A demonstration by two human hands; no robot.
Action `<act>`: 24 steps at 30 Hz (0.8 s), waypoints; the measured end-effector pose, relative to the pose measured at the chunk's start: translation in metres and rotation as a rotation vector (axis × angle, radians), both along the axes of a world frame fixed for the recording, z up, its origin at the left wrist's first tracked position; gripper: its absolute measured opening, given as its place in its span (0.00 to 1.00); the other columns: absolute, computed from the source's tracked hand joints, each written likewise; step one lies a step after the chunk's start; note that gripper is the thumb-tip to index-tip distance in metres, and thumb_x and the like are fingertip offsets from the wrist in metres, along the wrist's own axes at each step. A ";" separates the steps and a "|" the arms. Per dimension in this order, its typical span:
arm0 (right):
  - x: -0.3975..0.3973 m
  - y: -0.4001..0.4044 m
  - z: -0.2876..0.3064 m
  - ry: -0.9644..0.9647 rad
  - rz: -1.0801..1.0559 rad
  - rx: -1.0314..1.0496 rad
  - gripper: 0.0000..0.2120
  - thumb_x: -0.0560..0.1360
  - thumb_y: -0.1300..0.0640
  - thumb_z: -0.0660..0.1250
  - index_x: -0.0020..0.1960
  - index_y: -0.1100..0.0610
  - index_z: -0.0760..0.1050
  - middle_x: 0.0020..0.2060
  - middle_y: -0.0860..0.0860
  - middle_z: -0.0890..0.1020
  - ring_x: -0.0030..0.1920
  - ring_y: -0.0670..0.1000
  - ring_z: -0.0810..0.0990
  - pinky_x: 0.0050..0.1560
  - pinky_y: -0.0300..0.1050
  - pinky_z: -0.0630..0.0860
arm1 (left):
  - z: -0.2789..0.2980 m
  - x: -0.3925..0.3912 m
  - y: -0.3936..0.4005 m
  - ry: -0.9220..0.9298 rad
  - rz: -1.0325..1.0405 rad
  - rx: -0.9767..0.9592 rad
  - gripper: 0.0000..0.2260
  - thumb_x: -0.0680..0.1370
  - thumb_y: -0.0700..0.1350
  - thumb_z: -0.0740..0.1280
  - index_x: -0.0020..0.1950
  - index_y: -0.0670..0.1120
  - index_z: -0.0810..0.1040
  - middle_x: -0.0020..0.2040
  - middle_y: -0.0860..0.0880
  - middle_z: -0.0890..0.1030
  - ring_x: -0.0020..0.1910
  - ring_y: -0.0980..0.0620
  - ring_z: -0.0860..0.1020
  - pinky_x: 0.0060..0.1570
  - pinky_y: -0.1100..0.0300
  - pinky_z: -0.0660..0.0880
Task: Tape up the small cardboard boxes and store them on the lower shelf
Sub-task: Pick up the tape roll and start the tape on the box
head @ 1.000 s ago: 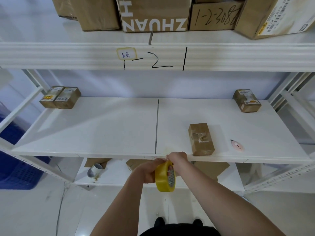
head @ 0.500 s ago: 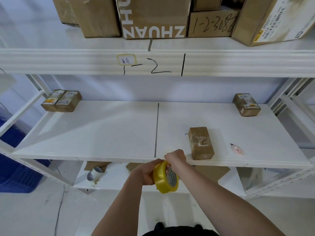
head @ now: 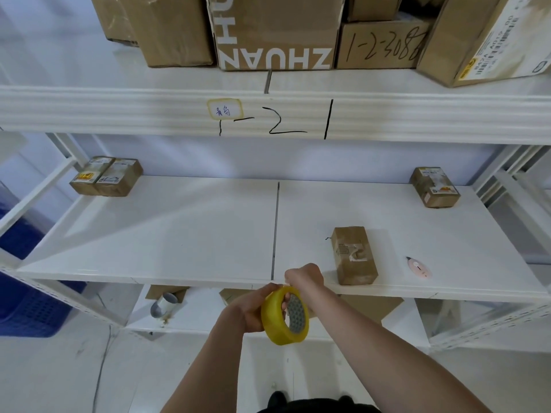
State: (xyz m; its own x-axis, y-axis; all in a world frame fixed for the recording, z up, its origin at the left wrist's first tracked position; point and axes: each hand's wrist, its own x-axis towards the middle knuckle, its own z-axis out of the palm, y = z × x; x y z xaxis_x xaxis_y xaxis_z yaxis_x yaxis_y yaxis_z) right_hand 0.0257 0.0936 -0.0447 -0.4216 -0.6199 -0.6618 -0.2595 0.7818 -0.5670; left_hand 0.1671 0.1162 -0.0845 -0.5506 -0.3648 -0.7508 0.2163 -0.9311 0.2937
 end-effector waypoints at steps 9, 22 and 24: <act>-0.029 -0.009 -0.014 -0.113 -0.047 0.049 0.14 0.76 0.53 0.72 0.51 0.66 0.81 0.36 0.56 0.86 0.29 0.53 0.82 0.29 0.42 0.80 | 0.004 -0.001 0.005 -0.067 -0.105 -0.035 0.15 0.81 0.49 0.67 0.47 0.38 0.86 0.42 0.44 0.82 0.35 0.50 0.79 0.42 0.56 0.79; 0.002 -0.028 0.013 0.339 0.368 -0.041 0.11 0.74 0.68 0.65 0.36 0.58 0.68 0.33 0.52 0.75 0.33 0.49 0.74 0.28 0.39 0.68 | 0.008 0.002 0.004 -0.158 -0.175 -0.061 0.12 0.80 0.49 0.70 0.52 0.39 0.83 0.43 0.43 0.81 0.37 0.49 0.79 0.52 0.54 0.78; 0.011 -0.030 0.019 0.333 0.374 -0.096 0.13 0.73 0.70 0.64 0.35 0.58 0.66 0.32 0.51 0.74 0.31 0.48 0.72 0.26 0.39 0.64 | 0.006 0.008 0.004 -0.150 -0.155 -0.089 0.13 0.80 0.48 0.70 0.49 0.39 0.86 0.43 0.42 0.82 0.35 0.49 0.79 0.46 0.54 0.79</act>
State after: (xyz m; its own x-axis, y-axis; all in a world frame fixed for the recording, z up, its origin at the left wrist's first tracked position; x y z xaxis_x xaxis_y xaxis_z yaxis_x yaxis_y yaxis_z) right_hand 0.0365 0.0633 -0.0254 -0.3373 -0.8200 -0.4624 -0.6906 0.5493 -0.4705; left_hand 0.1750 0.1204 -0.0789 -0.4898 -0.3528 -0.7973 0.0199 -0.9188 0.3943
